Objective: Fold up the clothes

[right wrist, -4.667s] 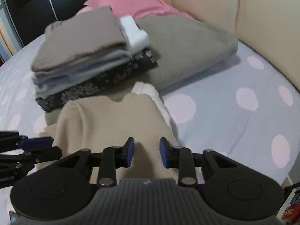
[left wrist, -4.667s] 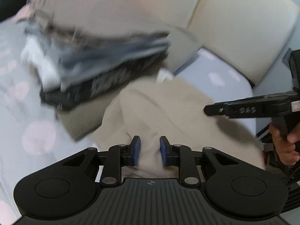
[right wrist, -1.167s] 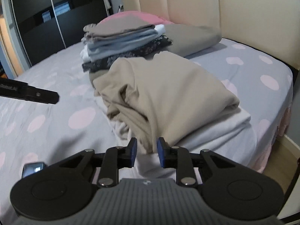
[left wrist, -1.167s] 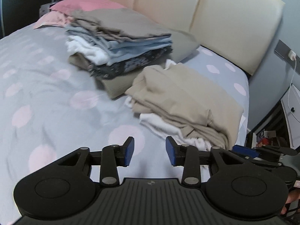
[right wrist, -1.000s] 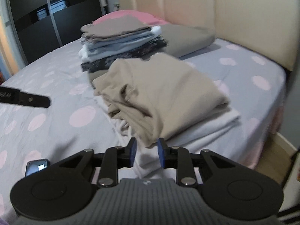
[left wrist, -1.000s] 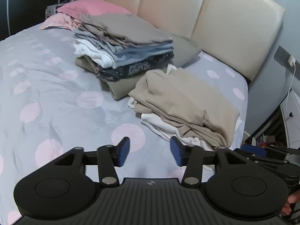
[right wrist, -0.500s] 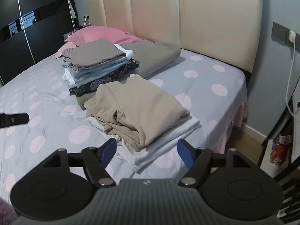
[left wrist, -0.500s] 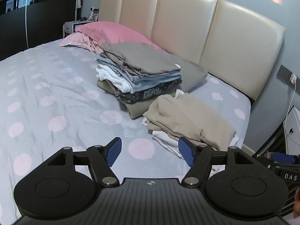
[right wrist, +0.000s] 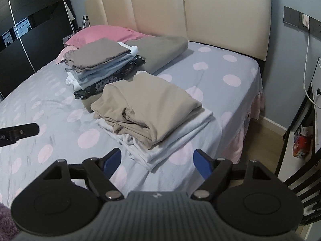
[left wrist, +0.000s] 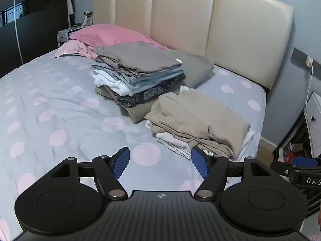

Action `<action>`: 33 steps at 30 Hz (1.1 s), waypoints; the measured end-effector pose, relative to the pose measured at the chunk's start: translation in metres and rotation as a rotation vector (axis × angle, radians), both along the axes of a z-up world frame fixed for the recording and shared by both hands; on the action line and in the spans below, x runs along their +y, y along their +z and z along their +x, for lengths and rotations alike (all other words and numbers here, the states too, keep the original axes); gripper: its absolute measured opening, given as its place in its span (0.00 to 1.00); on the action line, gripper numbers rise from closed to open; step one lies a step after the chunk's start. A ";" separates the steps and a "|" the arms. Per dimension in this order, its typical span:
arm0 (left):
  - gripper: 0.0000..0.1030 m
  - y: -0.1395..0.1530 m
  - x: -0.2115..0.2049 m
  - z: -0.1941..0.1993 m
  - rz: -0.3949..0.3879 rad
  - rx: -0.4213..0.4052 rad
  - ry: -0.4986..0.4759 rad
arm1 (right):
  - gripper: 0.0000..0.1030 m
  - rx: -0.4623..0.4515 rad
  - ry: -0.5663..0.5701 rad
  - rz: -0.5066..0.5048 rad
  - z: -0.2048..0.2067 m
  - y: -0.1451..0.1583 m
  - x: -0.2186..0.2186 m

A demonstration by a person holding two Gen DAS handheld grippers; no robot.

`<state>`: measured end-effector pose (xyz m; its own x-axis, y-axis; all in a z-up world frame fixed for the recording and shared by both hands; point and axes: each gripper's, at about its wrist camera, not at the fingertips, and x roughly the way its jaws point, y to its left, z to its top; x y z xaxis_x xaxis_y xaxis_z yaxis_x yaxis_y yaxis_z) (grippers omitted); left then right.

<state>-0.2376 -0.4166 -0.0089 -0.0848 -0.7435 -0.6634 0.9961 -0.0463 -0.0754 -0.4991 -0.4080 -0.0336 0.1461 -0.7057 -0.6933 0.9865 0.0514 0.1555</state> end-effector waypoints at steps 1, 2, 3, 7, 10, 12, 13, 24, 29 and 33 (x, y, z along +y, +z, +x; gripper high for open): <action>0.65 -0.001 -0.001 -0.001 0.003 0.002 -0.004 | 0.78 0.001 0.000 0.003 0.000 -0.001 -0.001; 0.65 -0.001 -0.001 -0.003 0.007 0.004 -0.009 | 0.78 0.000 0.000 0.007 0.000 -0.001 -0.002; 0.65 -0.002 -0.002 -0.004 0.010 0.005 -0.013 | 0.78 -0.003 -0.001 0.011 -0.001 -0.002 -0.003; 0.65 -0.005 -0.004 -0.010 0.024 0.012 -0.030 | 0.78 -0.008 0.008 0.018 -0.001 -0.004 -0.007; 0.65 -0.005 -0.005 -0.013 0.033 0.005 -0.031 | 0.78 -0.003 0.017 0.019 0.002 -0.004 -0.008; 0.65 -0.004 -0.005 -0.015 0.030 0.003 -0.035 | 0.78 -0.003 0.025 0.014 0.003 -0.003 -0.008; 0.65 -0.004 -0.004 -0.015 0.026 0.002 -0.036 | 0.78 -0.002 0.029 0.010 0.004 -0.002 -0.008; 0.65 -0.003 -0.005 -0.021 0.024 -0.015 -0.041 | 0.79 0.013 0.047 0.002 0.009 0.000 -0.004; 0.65 -0.003 -0.004 -0.021 0.021 -0.016 -0.046 | 0.79 0.017 0.046 0.002 0.009 0.000 -0.003; 0.65 -0.003 -0.004 -0.021 0.021 -0.016 -0.050 | 0.79 0.024 0.049 -0.002 0.010 0.001 -0.002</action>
